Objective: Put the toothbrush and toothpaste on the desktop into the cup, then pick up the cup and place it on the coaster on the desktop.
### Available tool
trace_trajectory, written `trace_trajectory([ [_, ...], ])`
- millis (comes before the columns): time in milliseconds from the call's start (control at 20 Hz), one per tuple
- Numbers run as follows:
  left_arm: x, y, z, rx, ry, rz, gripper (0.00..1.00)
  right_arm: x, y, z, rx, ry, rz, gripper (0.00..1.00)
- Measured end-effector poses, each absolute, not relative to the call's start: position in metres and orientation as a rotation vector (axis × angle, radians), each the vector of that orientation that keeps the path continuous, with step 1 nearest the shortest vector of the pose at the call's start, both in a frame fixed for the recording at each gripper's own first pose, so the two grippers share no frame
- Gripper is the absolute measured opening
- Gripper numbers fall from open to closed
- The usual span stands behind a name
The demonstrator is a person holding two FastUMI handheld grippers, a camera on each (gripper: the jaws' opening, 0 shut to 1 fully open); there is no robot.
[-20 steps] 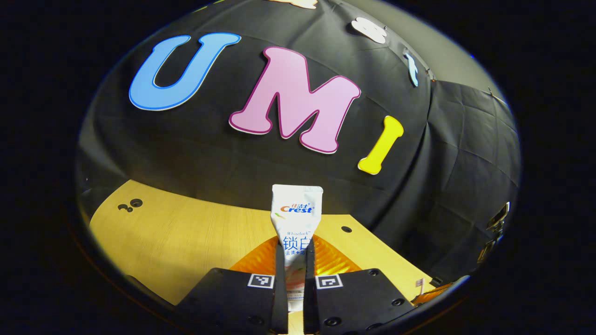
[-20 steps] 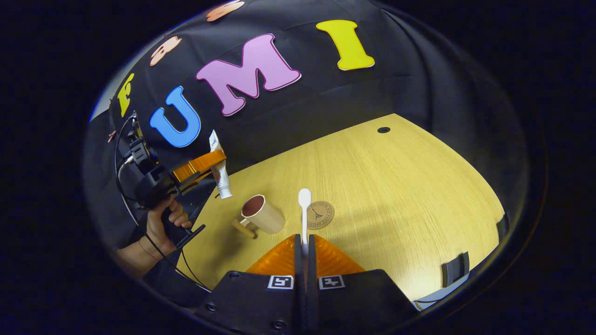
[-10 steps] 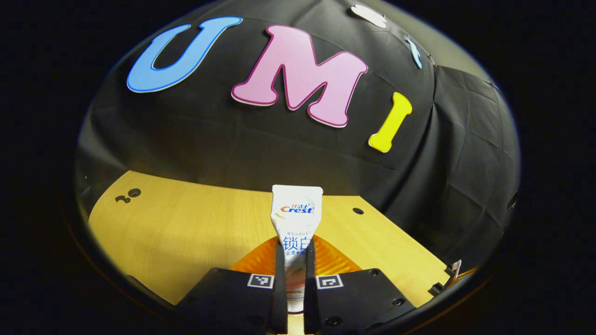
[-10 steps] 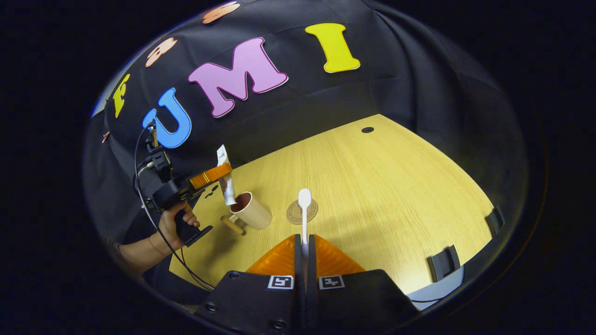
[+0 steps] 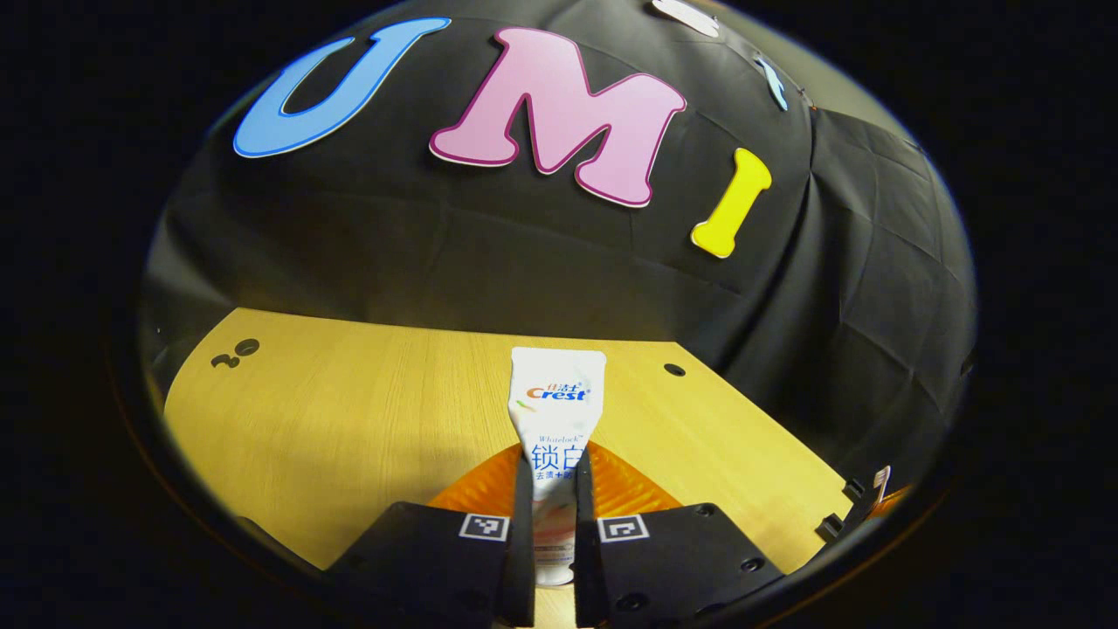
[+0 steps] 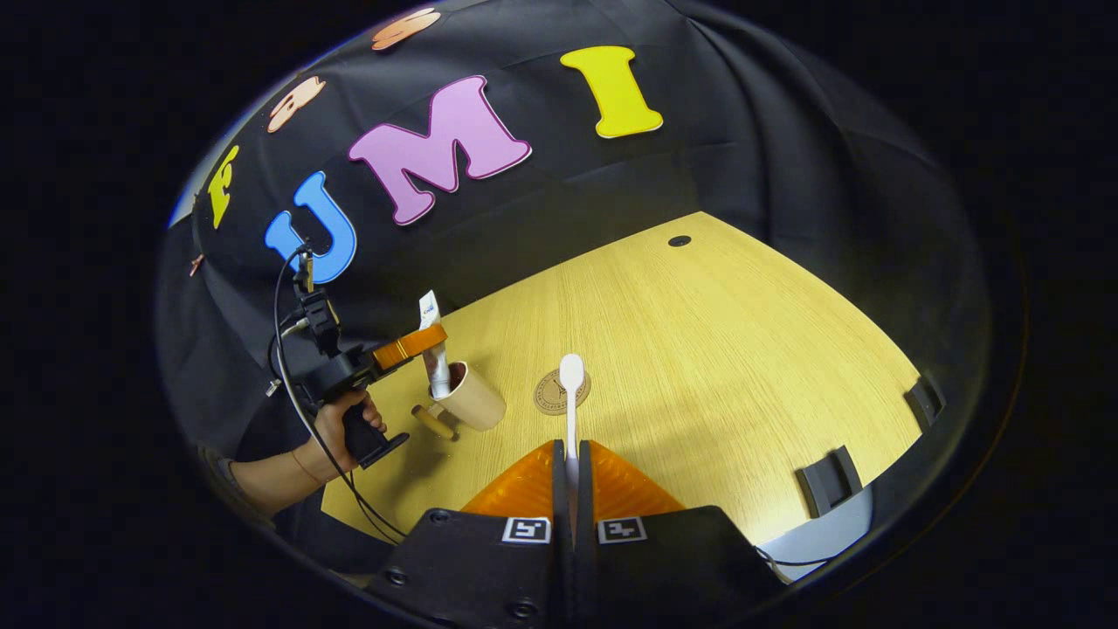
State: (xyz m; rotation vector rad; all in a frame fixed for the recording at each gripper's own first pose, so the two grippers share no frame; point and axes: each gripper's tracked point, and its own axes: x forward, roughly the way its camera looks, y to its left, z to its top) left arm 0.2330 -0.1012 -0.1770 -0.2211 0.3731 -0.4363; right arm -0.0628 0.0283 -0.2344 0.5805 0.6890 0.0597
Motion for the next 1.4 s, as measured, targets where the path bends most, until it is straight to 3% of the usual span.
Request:
trace_trajectory([
  [250,0.228,-0.094,-0.189,-0.233,0.395,-0.398,0.28,-0.071,0.029,-0.234,0.587,0.687,0.058,0.05],
  [350,0.218,-0.093,-0.196,-0.236,0.419,-0.401,0.45,-0.070,0.030,-0.234,0.589,0.681,0.063,0.05],
  [400,0.217,-0.091,-0.199,-0.226,0.420,-0.392,0.39,-0.071,0.031,-0.232,0.588,0.678,0.066,0.05],
  [450,0.213,-0.086,-0.197,-0.211,0.413,-0.375,0.43,-0.069,0.033,-0.232,0.589,0.676,0.071,0.05],
  [500,0.213,-0.085,-0.198,-0.201,0.410,-0.370,0.61,-0.067,0.034,-0.231,0.592,0.673,0.074,0.05],
  [700,0.202,-0.072,-0.189,-0.161,0.399,-0.341,0.71,-0.055,0.042,-0.217,0.599,0.644,0.109,0.05],
  [1400,0.079,-0.031,-0.142,-0.171,0.420,-0.347,0.72,0.088,0.147,-0.113,0.610,0.387,0.459,0.05],
])
